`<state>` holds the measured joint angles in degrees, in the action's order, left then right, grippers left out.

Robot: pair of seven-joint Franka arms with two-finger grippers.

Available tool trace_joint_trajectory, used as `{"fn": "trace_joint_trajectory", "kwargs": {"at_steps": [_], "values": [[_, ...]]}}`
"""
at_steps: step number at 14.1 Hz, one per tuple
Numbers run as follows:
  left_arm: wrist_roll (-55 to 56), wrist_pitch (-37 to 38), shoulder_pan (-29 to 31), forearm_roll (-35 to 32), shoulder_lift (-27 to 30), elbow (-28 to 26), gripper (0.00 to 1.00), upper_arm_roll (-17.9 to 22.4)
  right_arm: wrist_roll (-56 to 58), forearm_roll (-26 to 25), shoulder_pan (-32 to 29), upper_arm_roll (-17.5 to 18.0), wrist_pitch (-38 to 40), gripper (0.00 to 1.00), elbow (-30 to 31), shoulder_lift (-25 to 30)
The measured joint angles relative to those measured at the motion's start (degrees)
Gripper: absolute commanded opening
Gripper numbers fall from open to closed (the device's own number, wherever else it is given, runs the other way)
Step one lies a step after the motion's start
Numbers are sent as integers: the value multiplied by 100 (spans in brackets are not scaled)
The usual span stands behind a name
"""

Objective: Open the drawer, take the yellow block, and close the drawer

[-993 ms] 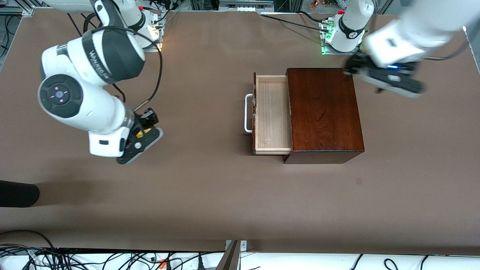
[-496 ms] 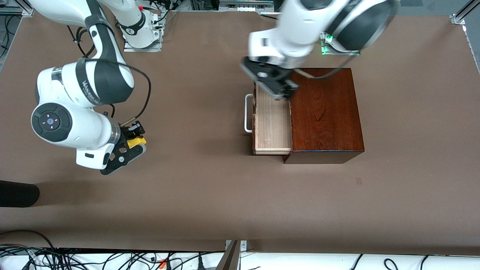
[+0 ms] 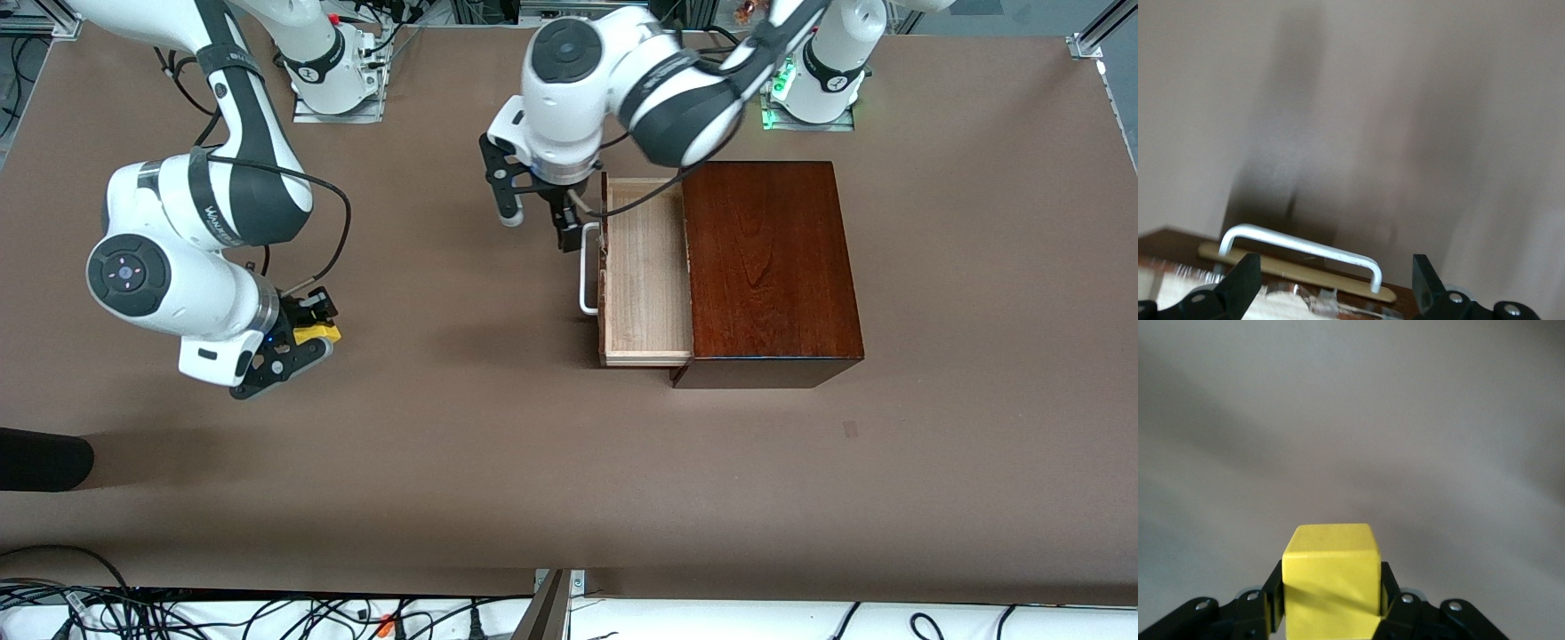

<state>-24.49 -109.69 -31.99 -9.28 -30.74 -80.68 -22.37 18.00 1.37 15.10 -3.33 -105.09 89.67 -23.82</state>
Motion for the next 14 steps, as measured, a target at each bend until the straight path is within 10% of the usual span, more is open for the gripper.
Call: {"fn": "trace_joint_trajectory", "kwargs": {"at_steps": [8,14], "values": [[-1286,-118,7,-477,-516,13,100,120,-170,306,-15,-402,-1932,6,1877,187],[-1286,-117,20,-664,-672,2,100,262,-673,334,-85,-423,-2422,6,2143,-97]]}}
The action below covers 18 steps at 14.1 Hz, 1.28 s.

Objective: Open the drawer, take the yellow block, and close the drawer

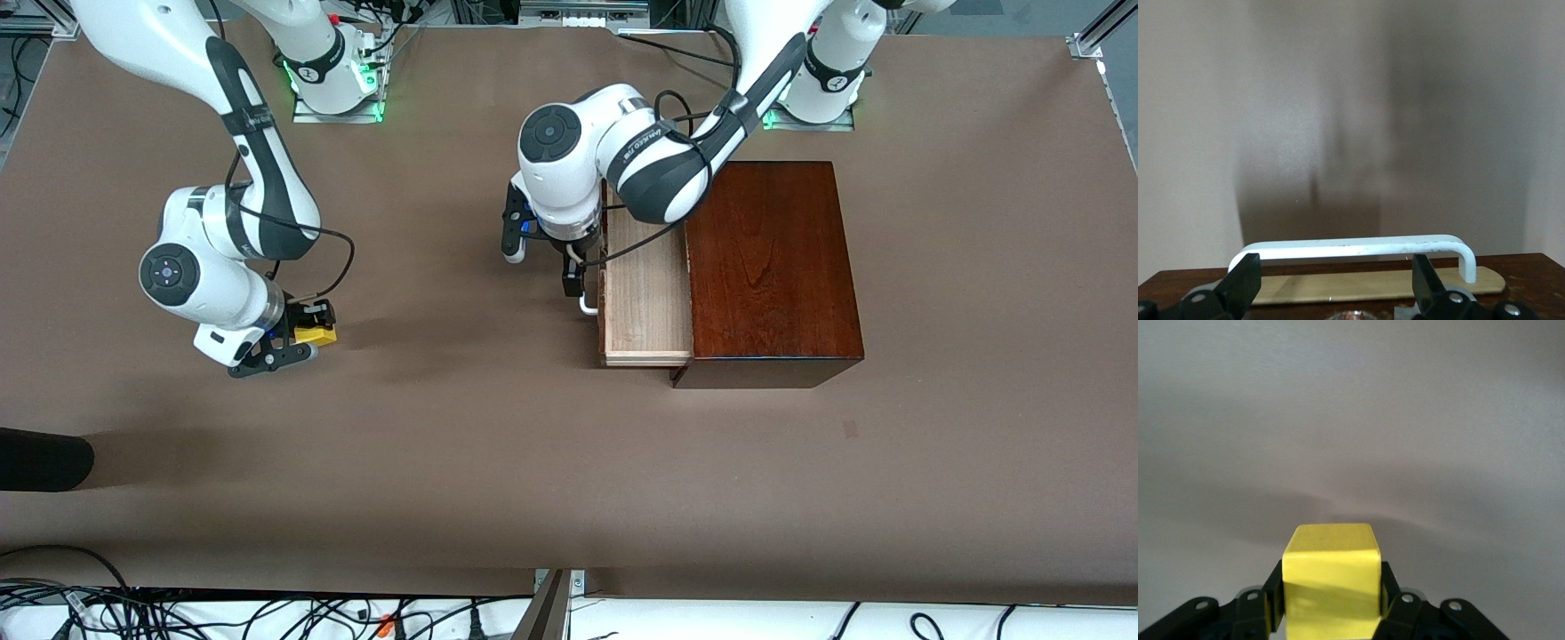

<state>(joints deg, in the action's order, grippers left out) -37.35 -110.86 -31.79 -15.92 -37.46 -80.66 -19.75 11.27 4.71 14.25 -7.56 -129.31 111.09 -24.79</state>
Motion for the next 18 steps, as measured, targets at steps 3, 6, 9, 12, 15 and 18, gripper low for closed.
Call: {"fn": "trace_joint_trajectory", "kwargs": {"at_steps": [3,6,9,12,15,18], "values": [[87,4,-14,-163,-93,-21,100,3,-9,252,-43,-2,-310,6,7,-278],[111,77,2,-230,-99,-13,100,13,-11,289,-64,-2,-497,10,8,-463],[111,111,22,-289,-93,1,100,27,-20,292,-70,-2,-513,25,7,-480],[118,124,63,-306,-77,12,100,33,-24,293,-120,-3,-515,100,7,-481],[127,182,128,-368,-77,15,100,26,-24,293,-196,-5,-515,100,6,-480],[174,272,184,-378,-74,21,100,23,-24,293,-208,-5,-520,100,-18,-478]]}}
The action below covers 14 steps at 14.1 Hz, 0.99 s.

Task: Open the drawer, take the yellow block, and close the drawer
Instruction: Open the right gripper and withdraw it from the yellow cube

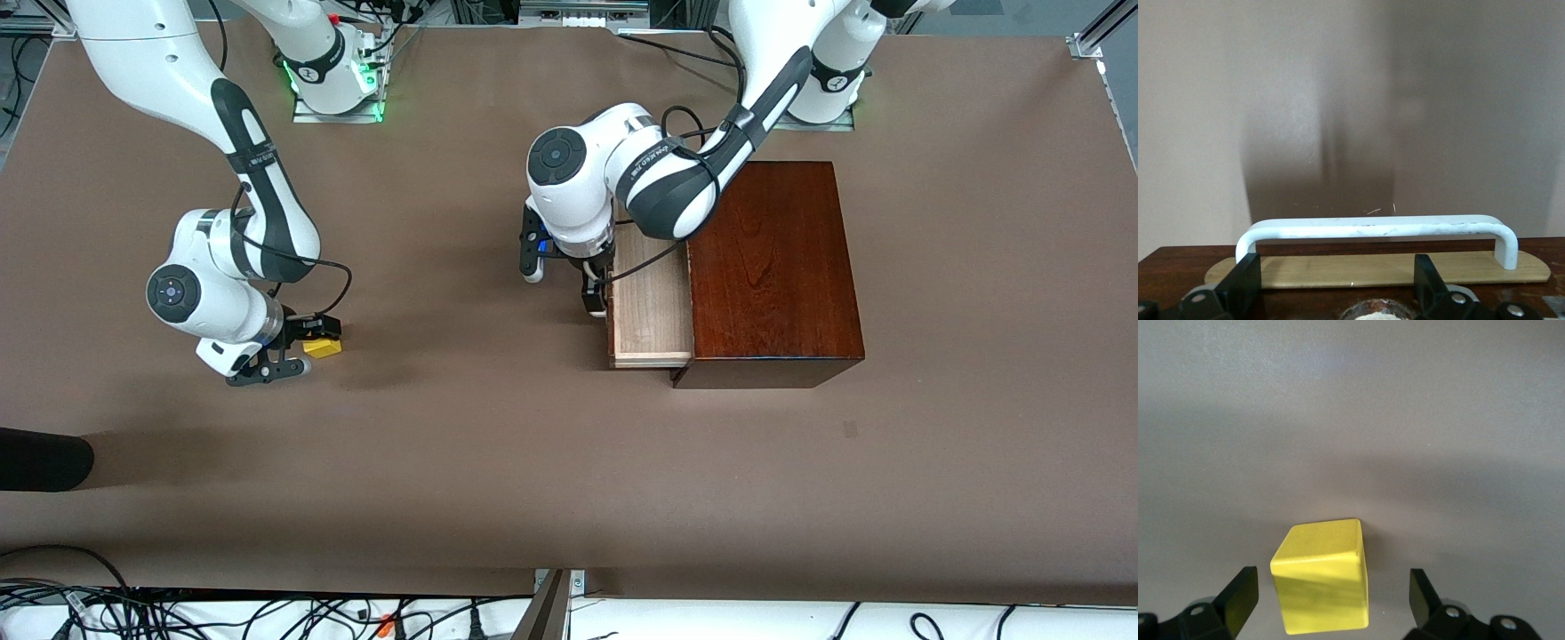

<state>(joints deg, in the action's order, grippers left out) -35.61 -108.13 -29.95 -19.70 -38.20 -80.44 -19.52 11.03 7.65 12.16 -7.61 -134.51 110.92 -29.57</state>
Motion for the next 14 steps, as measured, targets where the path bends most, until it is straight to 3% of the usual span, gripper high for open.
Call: {"fn": "trace_joint_trajectory", "kwargs": {"at_steps": [7,14], "values": [[-11,408,349,-46,61,7,100,-63,93,-2,-77,-92,39,100,-584,148],[-11,501,545,-65,68,-22,100,-171,-35,-2,-79,-117,1675,100,-1252,1301]]}}
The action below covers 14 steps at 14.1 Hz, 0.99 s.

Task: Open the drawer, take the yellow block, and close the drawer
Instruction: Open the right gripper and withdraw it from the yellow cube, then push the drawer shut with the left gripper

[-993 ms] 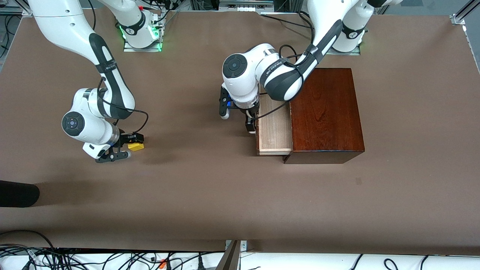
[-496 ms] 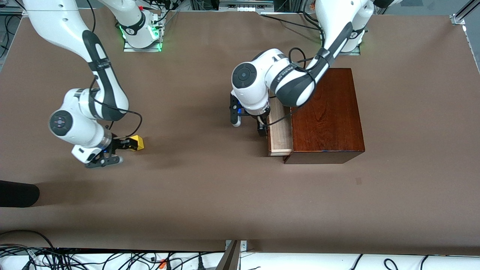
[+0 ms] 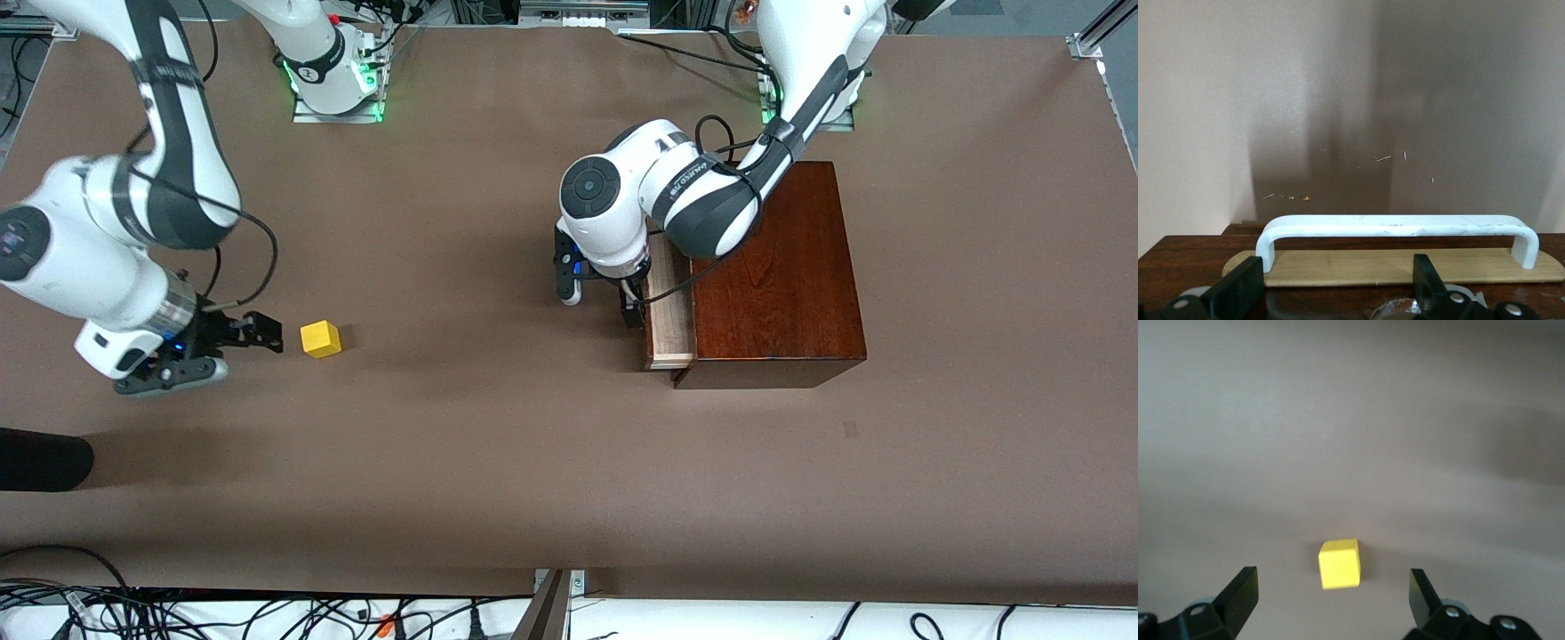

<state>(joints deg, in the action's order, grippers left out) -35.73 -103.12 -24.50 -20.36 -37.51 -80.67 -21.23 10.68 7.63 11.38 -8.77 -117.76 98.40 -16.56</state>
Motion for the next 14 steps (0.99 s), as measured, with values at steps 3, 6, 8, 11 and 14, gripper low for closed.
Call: {"fn": "trace_joint_trajectory", "kwargs": {"at_steps": [3,6,8,11,14], "values": [[-18,2,27,0,0,-5,100,-22,-435,-4,0,-3,635,100,-9,618],[-33,-4,46,-1,0,-5,100,-40,-612,-90,-1,-10,1283,100,-67,1114],[-39,-72,67,-5,0,-12,100,-40,-777,-173,0,-4,1790,100,-333,1298],[-45,-224,96,-7,-5,-62,100,-39,-835,-288,1,11,2092,100,-670,1338],[-63,-241,104,-11,-2,-73,100,-42,-849,-317,2,10,2146,100,-832,1323]]}}
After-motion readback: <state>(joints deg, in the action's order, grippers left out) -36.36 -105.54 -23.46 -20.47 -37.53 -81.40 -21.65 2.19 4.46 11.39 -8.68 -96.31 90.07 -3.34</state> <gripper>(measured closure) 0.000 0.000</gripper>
